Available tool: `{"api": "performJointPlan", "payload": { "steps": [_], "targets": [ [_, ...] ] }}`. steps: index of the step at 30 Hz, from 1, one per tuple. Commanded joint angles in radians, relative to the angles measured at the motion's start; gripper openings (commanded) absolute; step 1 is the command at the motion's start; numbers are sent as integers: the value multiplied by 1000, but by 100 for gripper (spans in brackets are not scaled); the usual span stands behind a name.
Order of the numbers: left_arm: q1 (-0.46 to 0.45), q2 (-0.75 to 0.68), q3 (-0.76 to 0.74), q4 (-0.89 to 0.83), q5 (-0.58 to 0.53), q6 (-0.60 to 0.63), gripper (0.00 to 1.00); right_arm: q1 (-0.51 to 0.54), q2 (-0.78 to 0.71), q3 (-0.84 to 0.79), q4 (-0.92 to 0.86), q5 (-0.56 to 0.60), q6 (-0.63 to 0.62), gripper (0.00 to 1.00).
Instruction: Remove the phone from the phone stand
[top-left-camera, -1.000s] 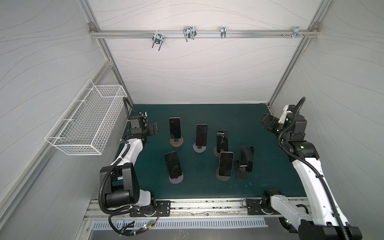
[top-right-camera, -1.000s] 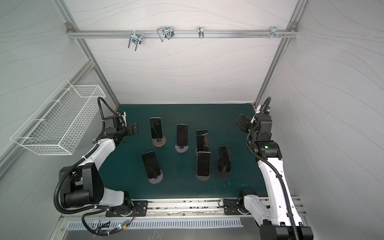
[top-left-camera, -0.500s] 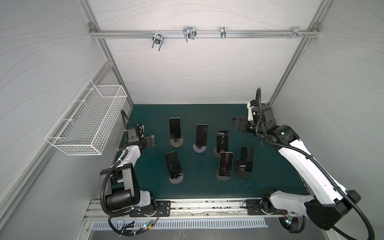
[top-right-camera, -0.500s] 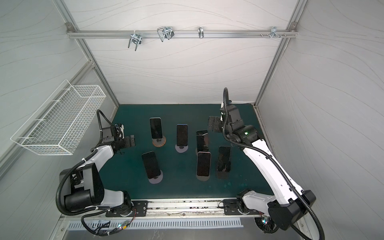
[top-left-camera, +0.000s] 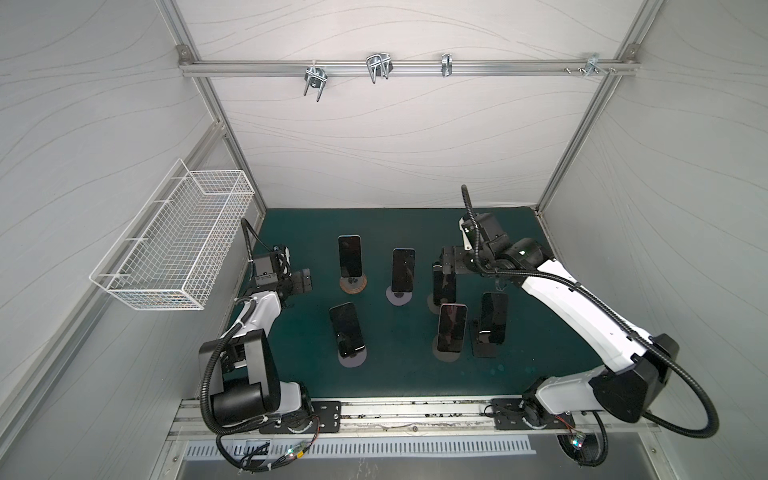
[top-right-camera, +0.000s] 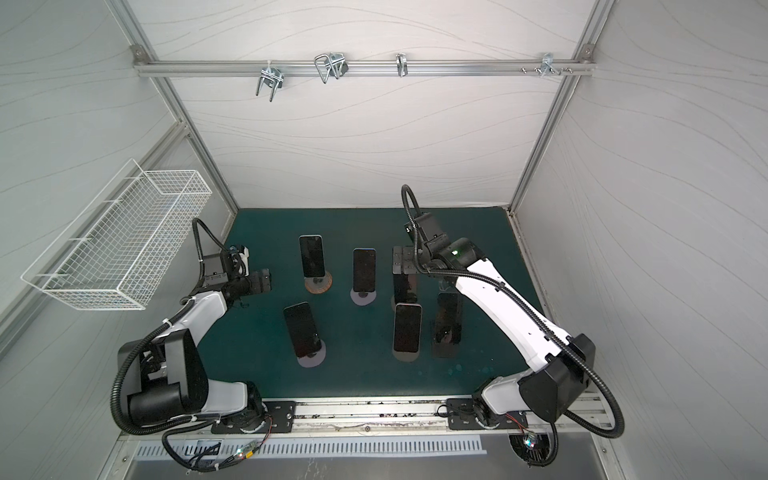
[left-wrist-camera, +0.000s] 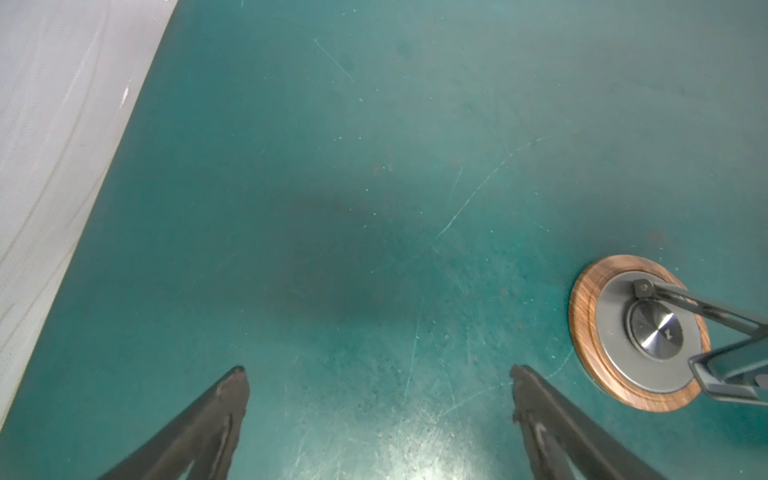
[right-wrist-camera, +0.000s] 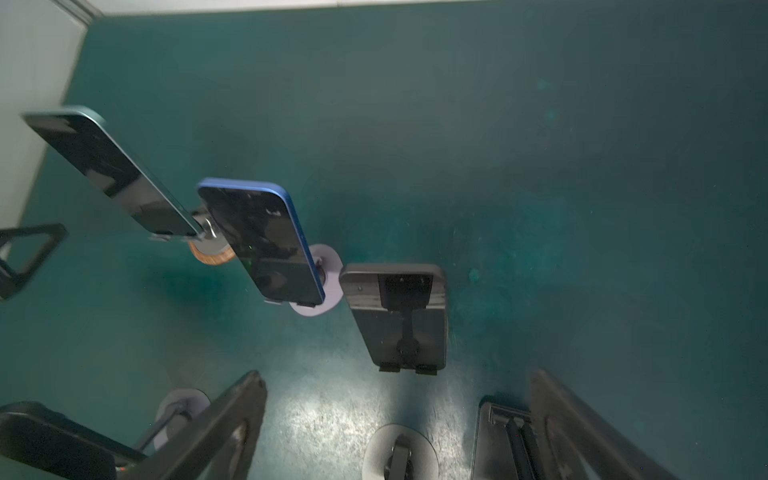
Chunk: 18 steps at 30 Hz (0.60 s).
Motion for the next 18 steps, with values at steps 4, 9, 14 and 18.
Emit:
{"api": "performJointPlan", "payload": {
  "steps": [4,9,14,18],
  "targets": [
    [3,10,30,19,22,20,100,31,36,-29,3,10,40,99],
    [4,17,36,13,25,23,100,45,62,-65,47,46,54,99],
    [2,21,40,12,22,21,100,44,101,-81,83,73,66,99],
    [3,30,47,5,18,19,100,45,127,-94,121,80,75,99]
  ]
}}
